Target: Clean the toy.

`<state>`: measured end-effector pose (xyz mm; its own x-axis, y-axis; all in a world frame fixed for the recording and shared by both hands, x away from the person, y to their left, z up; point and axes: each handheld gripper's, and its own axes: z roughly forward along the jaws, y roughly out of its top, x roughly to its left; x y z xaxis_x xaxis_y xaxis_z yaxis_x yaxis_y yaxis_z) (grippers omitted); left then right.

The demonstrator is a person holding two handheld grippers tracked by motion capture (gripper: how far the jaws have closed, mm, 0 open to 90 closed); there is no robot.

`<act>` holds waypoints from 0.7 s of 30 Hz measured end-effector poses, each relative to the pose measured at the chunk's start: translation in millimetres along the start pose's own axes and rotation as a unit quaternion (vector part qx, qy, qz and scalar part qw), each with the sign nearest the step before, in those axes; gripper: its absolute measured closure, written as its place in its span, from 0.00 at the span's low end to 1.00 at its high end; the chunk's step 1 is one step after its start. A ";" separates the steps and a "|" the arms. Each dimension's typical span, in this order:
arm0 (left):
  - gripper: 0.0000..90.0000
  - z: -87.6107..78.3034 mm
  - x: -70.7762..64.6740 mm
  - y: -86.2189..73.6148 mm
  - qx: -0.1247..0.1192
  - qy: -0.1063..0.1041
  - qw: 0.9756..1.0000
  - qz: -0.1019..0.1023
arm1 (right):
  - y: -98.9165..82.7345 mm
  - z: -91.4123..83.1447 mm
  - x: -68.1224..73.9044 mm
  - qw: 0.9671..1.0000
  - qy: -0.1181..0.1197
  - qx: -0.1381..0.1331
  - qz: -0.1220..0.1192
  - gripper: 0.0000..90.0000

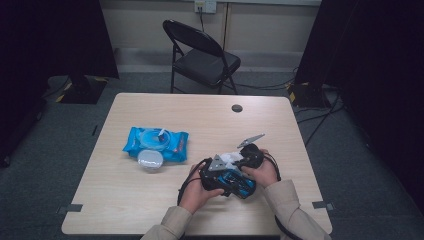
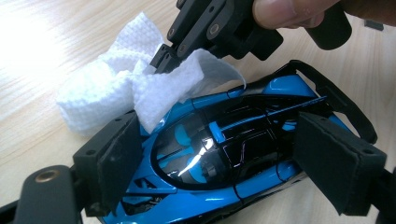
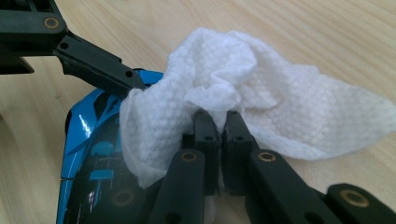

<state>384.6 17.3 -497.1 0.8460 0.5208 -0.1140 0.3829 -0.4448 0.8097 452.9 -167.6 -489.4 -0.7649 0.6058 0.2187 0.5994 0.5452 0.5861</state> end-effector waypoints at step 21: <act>0.17 0.1 -1.0 -1.0 -0.004 0.002 1.000 0.000 | 10.2 9.9 1.5 0.999 -0.002 -0.027 0.016 0.97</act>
<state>383.4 17.2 -497.9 0.8450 0.5229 -0.1120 0.3798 -0.4393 0.8141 460.1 -155.3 -490.8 -0.7448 0.6250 0.2337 0.6089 0.4934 0.6211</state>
